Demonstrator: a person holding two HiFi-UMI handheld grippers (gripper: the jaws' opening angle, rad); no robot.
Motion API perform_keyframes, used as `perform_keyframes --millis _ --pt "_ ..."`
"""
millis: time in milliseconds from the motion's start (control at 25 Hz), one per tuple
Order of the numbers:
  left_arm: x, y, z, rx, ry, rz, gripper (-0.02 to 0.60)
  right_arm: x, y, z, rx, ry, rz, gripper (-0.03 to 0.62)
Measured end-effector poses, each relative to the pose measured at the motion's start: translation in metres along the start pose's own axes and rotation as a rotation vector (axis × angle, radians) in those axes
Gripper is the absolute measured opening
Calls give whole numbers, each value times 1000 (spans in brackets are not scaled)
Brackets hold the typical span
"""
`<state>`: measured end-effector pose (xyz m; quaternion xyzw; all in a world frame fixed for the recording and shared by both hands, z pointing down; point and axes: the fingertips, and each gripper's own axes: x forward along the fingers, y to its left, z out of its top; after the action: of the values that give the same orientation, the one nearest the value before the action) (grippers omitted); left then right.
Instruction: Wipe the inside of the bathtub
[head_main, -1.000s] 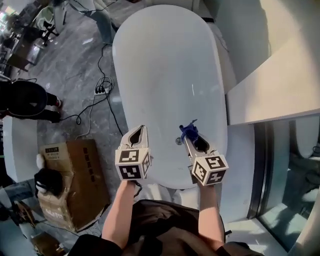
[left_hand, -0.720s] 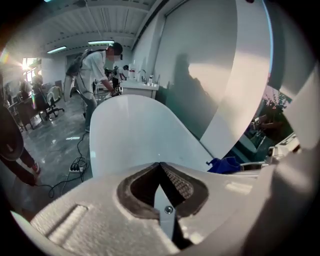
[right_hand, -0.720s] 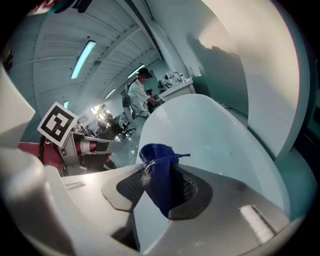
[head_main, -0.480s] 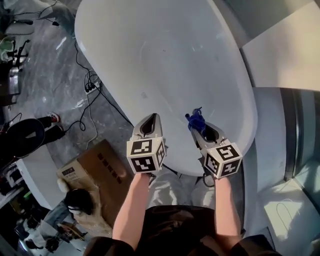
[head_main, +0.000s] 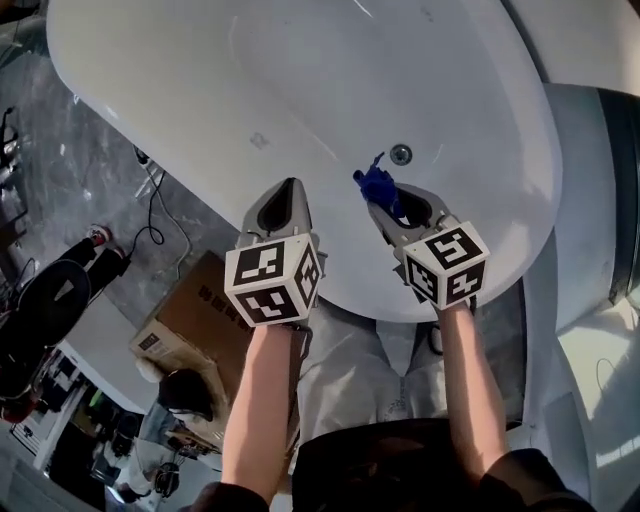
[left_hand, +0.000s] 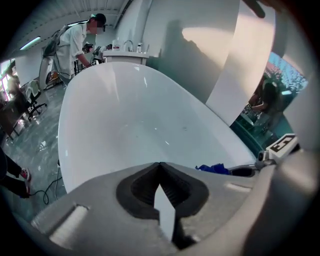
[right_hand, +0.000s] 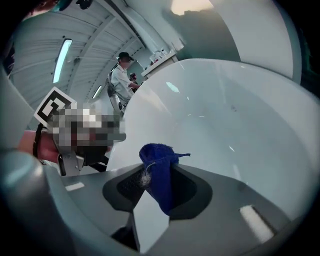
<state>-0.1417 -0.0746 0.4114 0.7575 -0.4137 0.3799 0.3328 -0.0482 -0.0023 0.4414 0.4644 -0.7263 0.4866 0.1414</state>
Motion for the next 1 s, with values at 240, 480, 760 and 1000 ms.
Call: perform_keyframes --millis 240,480,760,1000 --pt "41 11 -13 21 35 -18 3 38 -25 -25 19 9 7 132" --pt "79 26 -29 37 75 -14 3 82 -50 -54 37 32 22 132" --pt "122 40 -39 46 127 -30 3 126 -79 -82 10 72 36 132" --pt "159 53 -50 80 162 -52 3 173 -96 -110 48 91 45 132"
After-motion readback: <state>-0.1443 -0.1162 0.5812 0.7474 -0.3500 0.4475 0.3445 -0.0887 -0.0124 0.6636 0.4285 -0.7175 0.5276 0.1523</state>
